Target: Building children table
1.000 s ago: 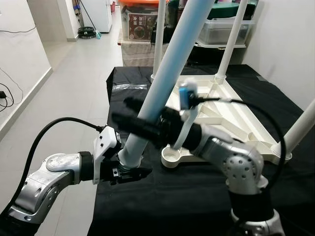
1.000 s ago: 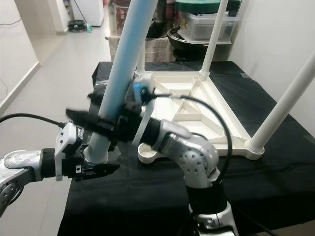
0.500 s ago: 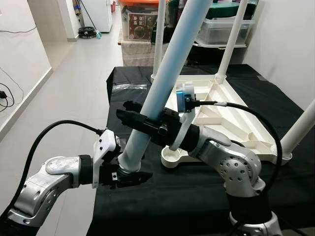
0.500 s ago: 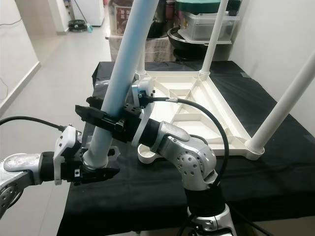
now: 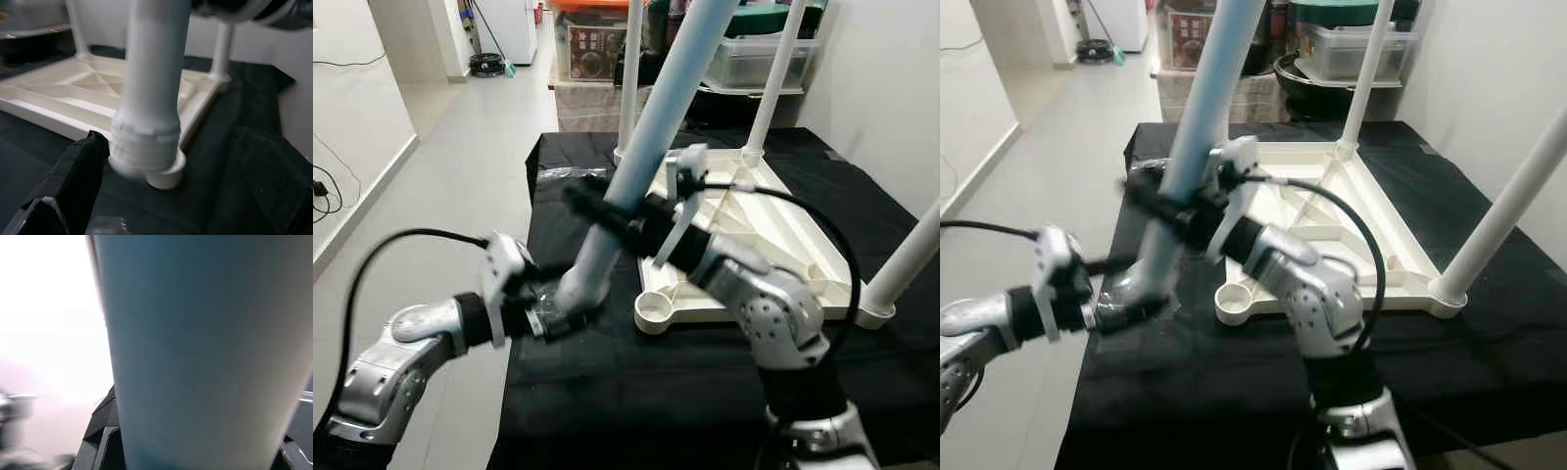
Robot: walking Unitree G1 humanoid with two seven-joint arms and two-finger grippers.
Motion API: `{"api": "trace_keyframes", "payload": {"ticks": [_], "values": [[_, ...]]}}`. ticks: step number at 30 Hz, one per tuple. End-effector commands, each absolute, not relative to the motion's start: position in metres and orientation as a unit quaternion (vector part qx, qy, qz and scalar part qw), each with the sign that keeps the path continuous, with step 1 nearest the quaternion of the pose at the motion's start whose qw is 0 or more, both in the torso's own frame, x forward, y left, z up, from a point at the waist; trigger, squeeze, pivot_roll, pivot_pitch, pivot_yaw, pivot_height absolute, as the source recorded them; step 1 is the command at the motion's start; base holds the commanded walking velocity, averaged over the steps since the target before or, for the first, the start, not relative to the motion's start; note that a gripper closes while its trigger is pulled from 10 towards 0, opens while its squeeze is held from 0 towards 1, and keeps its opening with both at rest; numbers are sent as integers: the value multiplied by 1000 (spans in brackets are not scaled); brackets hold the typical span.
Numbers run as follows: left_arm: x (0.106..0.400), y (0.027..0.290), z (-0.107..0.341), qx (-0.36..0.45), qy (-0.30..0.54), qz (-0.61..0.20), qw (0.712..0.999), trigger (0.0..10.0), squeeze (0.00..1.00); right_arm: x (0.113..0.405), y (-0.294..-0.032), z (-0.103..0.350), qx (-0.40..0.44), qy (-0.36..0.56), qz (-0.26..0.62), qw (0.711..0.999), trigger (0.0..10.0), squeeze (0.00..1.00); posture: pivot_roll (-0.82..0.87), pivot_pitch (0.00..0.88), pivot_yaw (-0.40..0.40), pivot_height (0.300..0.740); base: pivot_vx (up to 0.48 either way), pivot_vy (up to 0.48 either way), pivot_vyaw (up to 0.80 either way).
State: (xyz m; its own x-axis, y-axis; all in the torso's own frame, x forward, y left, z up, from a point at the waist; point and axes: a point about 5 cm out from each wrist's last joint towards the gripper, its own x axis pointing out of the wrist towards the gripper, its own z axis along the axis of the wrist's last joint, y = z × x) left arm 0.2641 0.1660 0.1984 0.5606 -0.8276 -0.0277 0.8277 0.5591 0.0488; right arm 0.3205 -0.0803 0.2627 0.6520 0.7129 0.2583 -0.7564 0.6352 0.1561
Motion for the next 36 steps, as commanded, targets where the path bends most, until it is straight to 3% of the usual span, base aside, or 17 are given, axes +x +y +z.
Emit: {"api": "trace_keyframes", "payload": {"ticks": [1,2,7,8,9,10,14,17,19,24,32,36], "values": [[270,181,197,11,-29,-338,941,10000,1000,338,-102,257,94,-87,303,944,0,0,90,0,-50,740,0,0,0],[272,188,194,8,-28,-282,959,10000,1000,341,-110,254,84,-82,271,955,0,0,95,0,-56,740,0,0,0],[270,195,188,-14,-23,-219,975,10000,1000,345,-120,249,74,-71,232,967,392,0,102,0,-62,740,0,0,0],[267,198,183,-31,-17,-187,982,10000,1000,346,-126,243,63,-55,208,974,5529,0,109,0,-68,740,0,0,0],[267,198,183,-31,-17,-187,982,10000,1000,346,-126,243,63,-55,208,974,5529,0,109,0,-68,740,0,0,0],[262,199,178,-34,-12,-160,986,10000,0,347,-134,237,55,-39,178,982,10000,0,116,0,-69,740,0,0,0],[252,202,171,-61,-12,-114,992,10000,0,350,-148,214,33,42,96,994,10000,0,121,0,-74,740,0,0,0],[251,201,169,-66,-9,-101,993,10000,0,352,-148,210,109,76,97,986,10000,0,124,0,-76,740,0,0,0],[250,201,164,-62,-2,-75,995,10000,0,352,-149,211,156,70,95,981,10000,0,125,0,-75,740,0,0,0],[249,196,153,-46,20,-62,997,10000,0,342,-149,212,154,43,119,980,10000,0,120,0,-73,740,0,0,0],[249,182,152,-46,13,-82,995,10000,0,334,-159,231,137,-51,94,985,10000,0,102,0,-56,740,0,467,-100],[249,182,152,-43,13,-84,995,10000,0,334,-158,234,135,-55,96,985,10000,0,99,0,-53,740,0,480,0]]}}
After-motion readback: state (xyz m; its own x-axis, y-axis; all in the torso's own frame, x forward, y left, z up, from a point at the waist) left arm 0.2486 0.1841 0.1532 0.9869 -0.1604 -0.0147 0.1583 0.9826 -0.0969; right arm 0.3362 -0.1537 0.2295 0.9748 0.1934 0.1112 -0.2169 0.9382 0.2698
